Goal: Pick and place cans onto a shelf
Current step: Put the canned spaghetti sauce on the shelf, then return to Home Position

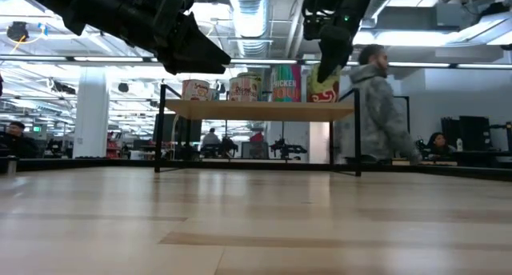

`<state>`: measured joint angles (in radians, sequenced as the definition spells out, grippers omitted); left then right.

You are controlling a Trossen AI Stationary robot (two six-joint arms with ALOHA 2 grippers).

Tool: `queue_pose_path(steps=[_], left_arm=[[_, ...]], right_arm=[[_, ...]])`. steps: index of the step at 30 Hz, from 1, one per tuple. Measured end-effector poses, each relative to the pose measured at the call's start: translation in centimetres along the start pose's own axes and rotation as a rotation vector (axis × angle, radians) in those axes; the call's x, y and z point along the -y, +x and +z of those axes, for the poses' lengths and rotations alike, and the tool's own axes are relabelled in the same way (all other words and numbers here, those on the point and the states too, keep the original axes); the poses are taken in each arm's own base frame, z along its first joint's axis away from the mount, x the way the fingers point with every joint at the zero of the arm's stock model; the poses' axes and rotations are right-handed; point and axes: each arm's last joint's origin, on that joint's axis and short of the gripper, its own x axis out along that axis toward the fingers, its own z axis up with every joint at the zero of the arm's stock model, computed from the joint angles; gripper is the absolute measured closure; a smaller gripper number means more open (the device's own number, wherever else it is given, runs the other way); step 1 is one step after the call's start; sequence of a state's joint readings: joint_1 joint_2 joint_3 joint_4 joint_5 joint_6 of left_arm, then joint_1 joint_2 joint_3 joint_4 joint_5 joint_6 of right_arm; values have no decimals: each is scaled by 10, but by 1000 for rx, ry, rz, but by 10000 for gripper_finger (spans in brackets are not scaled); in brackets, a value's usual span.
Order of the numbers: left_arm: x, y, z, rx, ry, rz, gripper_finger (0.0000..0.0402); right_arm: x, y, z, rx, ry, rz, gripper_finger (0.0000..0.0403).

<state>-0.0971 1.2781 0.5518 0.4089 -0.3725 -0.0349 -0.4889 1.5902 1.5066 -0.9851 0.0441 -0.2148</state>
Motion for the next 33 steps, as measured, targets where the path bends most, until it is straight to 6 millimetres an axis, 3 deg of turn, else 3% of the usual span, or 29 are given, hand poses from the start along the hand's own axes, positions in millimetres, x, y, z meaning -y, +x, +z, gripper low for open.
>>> queue_pose_path(steps=[10,22,26,30,33], left_arm=[[0,0,0,1,4,0,132],[0,0,2,18,10,11,132],[8,-7,11,99,16,-27,132],[18,-21,22,172,53,-41,132],[23,-34,25,212,69,-11,132]], right_arm=[[7,0,3,9,15,-19,36],[-2,-58,-5,206,111,-64,20],[-29,-62,-18,293,142,-44,20],[-71,-59,-36,410,122,-112,20],[-106,-62,-53,579,94,-68,20]])
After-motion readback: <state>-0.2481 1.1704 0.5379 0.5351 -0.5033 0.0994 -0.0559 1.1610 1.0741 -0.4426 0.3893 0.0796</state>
